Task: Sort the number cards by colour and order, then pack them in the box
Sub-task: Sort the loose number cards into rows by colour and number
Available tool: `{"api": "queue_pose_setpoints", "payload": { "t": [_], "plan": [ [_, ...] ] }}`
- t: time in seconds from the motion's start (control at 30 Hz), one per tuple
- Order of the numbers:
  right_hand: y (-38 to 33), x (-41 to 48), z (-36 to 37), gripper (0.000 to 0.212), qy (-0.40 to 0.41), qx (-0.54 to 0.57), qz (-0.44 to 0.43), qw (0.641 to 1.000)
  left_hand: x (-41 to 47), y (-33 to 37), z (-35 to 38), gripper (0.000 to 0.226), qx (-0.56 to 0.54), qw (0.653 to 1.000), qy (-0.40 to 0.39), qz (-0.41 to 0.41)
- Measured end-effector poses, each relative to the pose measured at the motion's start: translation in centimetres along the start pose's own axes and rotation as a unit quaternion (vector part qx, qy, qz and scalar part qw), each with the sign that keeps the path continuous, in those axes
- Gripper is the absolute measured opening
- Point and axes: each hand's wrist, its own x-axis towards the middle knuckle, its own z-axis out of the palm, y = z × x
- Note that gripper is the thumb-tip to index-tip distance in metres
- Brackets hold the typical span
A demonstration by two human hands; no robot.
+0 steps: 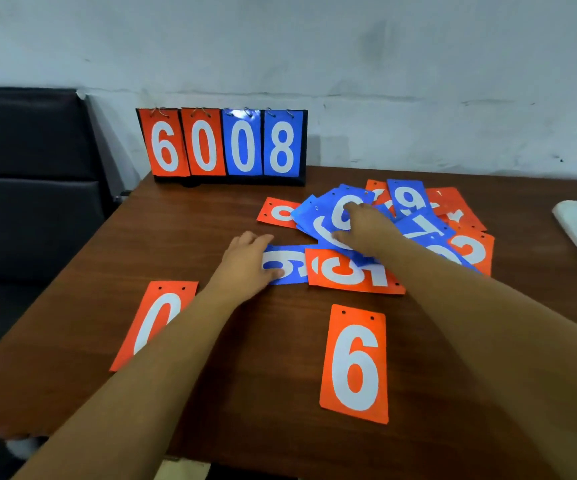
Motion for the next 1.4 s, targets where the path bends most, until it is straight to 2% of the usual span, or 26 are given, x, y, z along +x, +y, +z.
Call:
{"api": "queue_pose_setpoints", "payload": {
  "t": [0.1,0.2,0.27,0.3,0.33,0.4,0.47,0.53,0.6,0.63,0.7,0.77,0.83,0.87,0.9,0.93,1.0,1.03,1.1,1.17,1.23,1.3,1.33,1.4],
  "plan": [
    [0.4,0.1,0.7,0.045,0.019,-0.071,-0.03,0.997,-0.3,-0.7,-0.3,0.063,-0.014,1.0,0.004,-0.003],
    [0.1,-0.5,0.6,0.042,0.127,-0.162,-0.078,0.976,-1.1,-1.5,-1.1,0.023,-0.093,0.993,0.047,-0.054],
    [0.1,-1.2,0.0,0.043,0.193,-0.127,-0.077,0.97,-2.1,-2.1,-1.8,0.006,-0.164,0.978,0.087,-0.095],
    [0.0,-1.7,-0.5,0.042,0.221,-0.087,-0.073,0.969,-2.8,-2.4,-2.2,0.006,-0.213,0.965,0.107,-0.11],
    [-0.3,-2.4,-0.9,0.041,0.254,-0.032,-0.085,0.963,-3.4,-2.7,-2.4,0.011,-0.271,0.947,0.126,-0.121],
    [-1.6,-4.6,-1.4,0.038,0.329,0.064,-0.152,0.93,-5.1,-2.4,-3.0,0.026,-0.392,0.898,0.15,-0.135],
    [-3.4,-7.7,-1.1,0.036,0.376,0.072,-0.243,0.892,-6.6,-1.1,-3.3,0.028,-0.497,0.849,0.129,-0.125],
    [-4.8,-10.8,-0.2,0.037,0.34,0.063,-0.312,0.885,-7.6,0.4,-3.4,0.025,-0.596,0.789,0.093,-0.119],
    [-5.6,-13.5,1.0,0.039,0.279,0.062,-0.327,0.901,-8.7,1.6,-3.6,0.021,-0.673,0.727,0.071,-0.118],
    [-5.8,-14.7,1.5,0.041,0.253,0.062,-0.326,0.909,-9.3,2.1,-3.5,0.024,-0.69,0.712,0.064,-0.113],
    [-6.0,-16.8,2.1,0.044,0.21,0.059,-0.33,0.918,-10.7,2.6,-3.0,0.029,-0.686,0.72,0.061,-0.085],
    [-6.1,-18.8,2.4,0.05,0.185,0.094,-0.326,0.922,-12.0,2.8,-2.1,0.032,-0.645,0.757,0.087,-0.062],
    [-6.4,-20.5,1.7,0.051,0.179,0.213,-0.251,0.927,-13.0,2.6,-1.7,0.033,-0.611,0.781,0.108,-0.067],
    [-6.5,-20.9,1.4,0.05,0.177,0.301,-0.173,0.921,-13.5,2.5,-1.6,0.031,-0.602,0.788,0.113,-0.067],
    [-6.7,-21.1,1.0,0.047,0.161,0.394,-0.083,0.901,-14.1,2.5,-1.8,0.029,-0.595,0.793,0.115,-0.069],
    [-7.1,-21.1,0.4,0.046,0.115,0.487,-0.002,0.866,-14.6,2.4,-2.0,0.028,-0.596,0.793,0.108,-0.072],
    [-7.6,-20.6,0.1,0.043,-0.002,0.622,0.073,0.78,-15.7,2.2,-2.3,0.029,-0.61,0.787,0.067,-0.071],
    [-7.9,-20.5,0.3,0.036,-0.032,0.642,0.07,0.763,-16.2,2.0,-2.4,0.028,-0.618,0.783,0.039,-0.068],
    [-8.7,-21.0,0.3,0.024,-0.047,0.644,0.056,0.762,-16.7,0.9,-2.6,0.029,-0.618,0.783,0.001,-0.071],
    [-9.5,-21.1,0.5,0.019,-0.031,0.658,0.062,0.75,-16.8,-0.7,-2.8,0.035,-0.612,0.786,0.009,-0.087],
    [-10.2,-20.9,0.7,0.016,-0.017,0.669,0.078,0.739,-16.7,-2.7,-3.4,0.023,-0.597,0.79,0.062,-0.125],
    [-10.7,-20.4,1.1,0.016,-0.018,0.653,0.096,0.751,-16.2,-5.3,-4.5,0.008,-0.545,0.808,0.131,-0.179],
    [-11.0,-20.3,1.4,0.016,-0.025,0.642,0.099,0.76,-15.8,-6.7,-5.2,0.007,-0.505,0.824,0.157,-0.205],
    [-11.6,-19.9,1.8,0.016,-0.037,0.622,0.096,0.776,-14.8,-9.6,-6.4,0.019,-0.423,0.854,0.195,-0.23]
  ]
}}
